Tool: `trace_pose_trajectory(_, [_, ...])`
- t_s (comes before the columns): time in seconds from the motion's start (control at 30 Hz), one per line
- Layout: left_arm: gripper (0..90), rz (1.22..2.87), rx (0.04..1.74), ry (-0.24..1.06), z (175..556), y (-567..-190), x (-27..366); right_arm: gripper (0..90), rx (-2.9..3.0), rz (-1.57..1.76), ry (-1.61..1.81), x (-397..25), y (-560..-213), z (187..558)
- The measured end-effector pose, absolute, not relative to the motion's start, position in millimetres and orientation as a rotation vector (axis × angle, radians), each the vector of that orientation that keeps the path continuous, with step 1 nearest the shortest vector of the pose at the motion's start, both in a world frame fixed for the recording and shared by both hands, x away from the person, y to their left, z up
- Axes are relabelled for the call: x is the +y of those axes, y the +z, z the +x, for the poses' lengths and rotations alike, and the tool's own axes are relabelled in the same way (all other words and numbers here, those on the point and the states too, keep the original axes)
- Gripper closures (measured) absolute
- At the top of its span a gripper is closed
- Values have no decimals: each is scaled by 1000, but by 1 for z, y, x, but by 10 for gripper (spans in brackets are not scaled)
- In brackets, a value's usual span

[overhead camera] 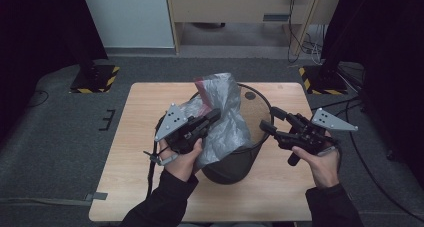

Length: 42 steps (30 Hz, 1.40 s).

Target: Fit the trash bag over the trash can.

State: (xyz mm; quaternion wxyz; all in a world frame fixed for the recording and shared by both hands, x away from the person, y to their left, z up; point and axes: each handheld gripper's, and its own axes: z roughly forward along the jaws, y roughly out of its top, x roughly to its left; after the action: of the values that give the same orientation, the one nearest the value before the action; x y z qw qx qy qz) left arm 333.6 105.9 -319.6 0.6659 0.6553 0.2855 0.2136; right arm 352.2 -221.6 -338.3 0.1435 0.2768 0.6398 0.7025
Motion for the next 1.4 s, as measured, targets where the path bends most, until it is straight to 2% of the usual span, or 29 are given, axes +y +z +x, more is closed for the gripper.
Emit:
trace_pose_trajectory(0.23, [900,1483,650,492,330,-320,98,323,1925,720,2091,-200,-331,336])
trace_pose_trajectory(0.37, [900,1477,649,482,330,-320,96,392,1989,677,2069,-189,-332,332])
trace_pose_trajectory(0.47, [900,1471,645,473,330,-321,95,515,2028,650,2059,-186,-335,332])
trace_pose_trajectory(0.67, [897,1450,630,445,331,-321,95,900,2074,565,2024,-186,-341,332])
trace_pose_trajectory(0.97, [900,1411,620,420,330,-319,100,900,2054,585,1929,-187,-342,334])
trace_pose_trajectory(1.03, [900,1407,617,419,329,-318,100,836,2017,612,1953,-186,-341,334])
trace_pose_trajectory(1.17, [900,1397,612,423,329,-318,99,586,1912,660,2049,-190,-331,333])
trace_pose_trajectory(1.27, [900,1398,610,422,329,-317,97,491,1883,660,2116,-188,-326,332])
trace_pose_trajectory(1.33, [900,1395,606,419,328,-316,95,484,1922,648,2114,-184,-325,332])
trace_pose_trajectory(1.4, [900,1392,597,415,328,-314,93,555,1976,638,2065,-180,-328,332])
